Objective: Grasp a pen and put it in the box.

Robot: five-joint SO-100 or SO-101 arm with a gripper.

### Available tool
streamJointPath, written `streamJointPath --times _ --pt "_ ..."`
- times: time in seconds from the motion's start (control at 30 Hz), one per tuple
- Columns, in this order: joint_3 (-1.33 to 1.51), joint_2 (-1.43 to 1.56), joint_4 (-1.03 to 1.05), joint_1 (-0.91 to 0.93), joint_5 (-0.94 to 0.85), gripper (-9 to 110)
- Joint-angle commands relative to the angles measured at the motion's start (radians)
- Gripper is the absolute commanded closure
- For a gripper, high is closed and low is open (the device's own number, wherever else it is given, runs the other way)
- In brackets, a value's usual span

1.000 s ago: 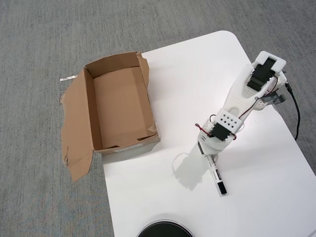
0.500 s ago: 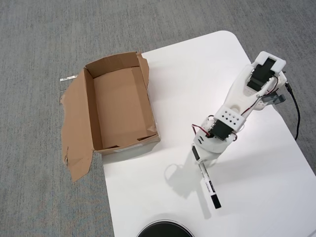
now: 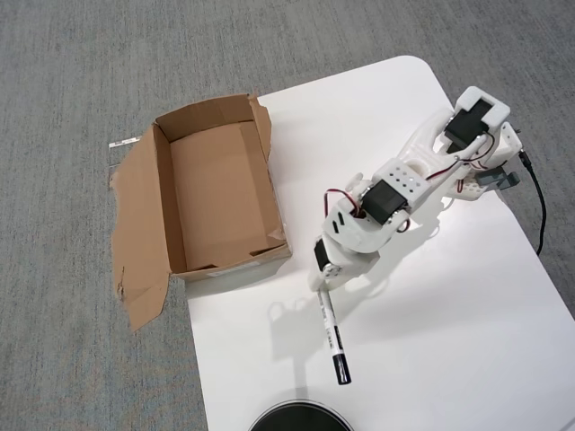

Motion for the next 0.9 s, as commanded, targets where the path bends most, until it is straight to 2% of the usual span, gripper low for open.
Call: streamJointPath --times 0.0,0.37,0.63,0.87 --pt "-0.117 0.025 -0.006 0.048 -0.004 101" --pt "-0.281 0.025 -0.006 0.197 -0.01 101" --pt "-0.355 0.025 -0.006 0.3 -0.157 101" --pt "-0.367 0.023 -0.006 0.42 -0.177 101"
